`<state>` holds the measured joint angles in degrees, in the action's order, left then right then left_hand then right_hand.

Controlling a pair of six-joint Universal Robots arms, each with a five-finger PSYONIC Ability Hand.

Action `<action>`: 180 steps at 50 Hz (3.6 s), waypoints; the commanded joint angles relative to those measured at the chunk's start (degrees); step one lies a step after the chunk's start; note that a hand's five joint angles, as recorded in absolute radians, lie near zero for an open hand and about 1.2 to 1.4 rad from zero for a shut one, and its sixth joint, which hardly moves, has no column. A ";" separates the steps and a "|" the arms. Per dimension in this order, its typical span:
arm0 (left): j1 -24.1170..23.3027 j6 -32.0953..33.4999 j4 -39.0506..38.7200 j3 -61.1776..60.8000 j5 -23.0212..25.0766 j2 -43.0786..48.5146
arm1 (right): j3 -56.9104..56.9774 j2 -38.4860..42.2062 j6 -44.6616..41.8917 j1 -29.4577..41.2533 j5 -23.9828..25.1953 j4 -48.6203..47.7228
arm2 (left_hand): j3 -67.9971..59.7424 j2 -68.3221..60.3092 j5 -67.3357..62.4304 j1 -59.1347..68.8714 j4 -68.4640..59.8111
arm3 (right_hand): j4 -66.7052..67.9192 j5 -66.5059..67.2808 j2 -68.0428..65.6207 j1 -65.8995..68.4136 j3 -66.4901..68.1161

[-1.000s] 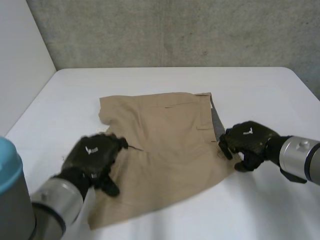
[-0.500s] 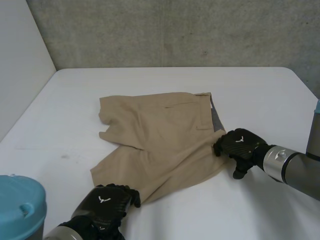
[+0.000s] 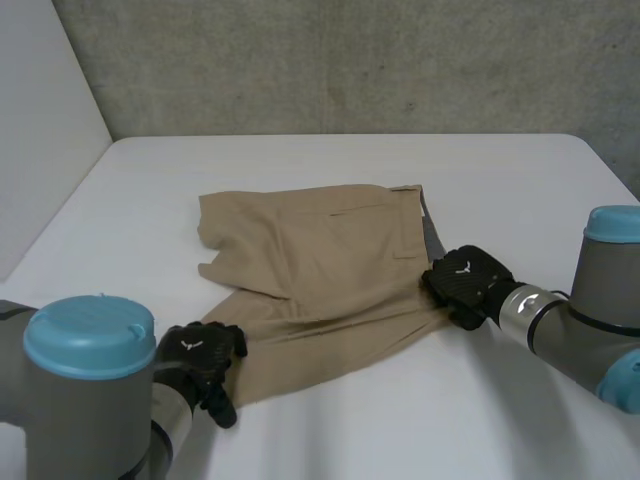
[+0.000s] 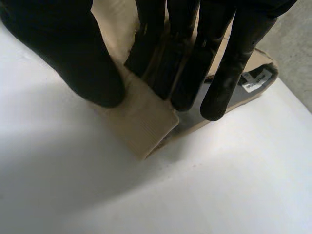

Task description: Fold the shorts.

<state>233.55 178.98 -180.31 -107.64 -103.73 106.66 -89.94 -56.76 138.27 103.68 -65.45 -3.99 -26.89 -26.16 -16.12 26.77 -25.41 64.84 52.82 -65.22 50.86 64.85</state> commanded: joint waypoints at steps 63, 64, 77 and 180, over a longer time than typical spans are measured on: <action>5.69 6.65 4.36 -0.10 10.65 -24.76 | -1.03 -25.87 11.14 3.20 -12.16 18.41 | -5.73 -6.47 -6.51 5.86 -7.22 | 15.16 17.18 -14.78 29.14 15.15; 3.60 5.86 3.05 -1.07 10.65 -21.52 | -0.94 -23.86 11.23 3.55 -12.25 17.27 | -5.36 -6.10 -6.14 5.49 -6.85 | 15.16 17.18 -14.78 29.14 15.15; -6.18 3.22 -1.97 -2.14 10.39 -7.70 | -1.12 -18.13 13.07 4.25 -16.91 8.65 | -5.36 -6.09 -6.13 5.48 -6.84 | 15.16 17.18 -14.78 29.14 15.15; 0.94 3.48 -7.16 -1.26 6.26 -1.47 | 2.13 -2.57 19.49 11.99 -29.91 -5.33 | -22.35 -23.08 -23.12 22.47 -23.83 | 15.16 17.18 -14.78 29.14 15.15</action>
<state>234.32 183.40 -188.51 -108.60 -97.39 101.07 -87.64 -59.07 157.62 115.58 -95.51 -9.45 -42.54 -42.53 -32.26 42.61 -42.66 68.28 56.69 -67.50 55.28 68.41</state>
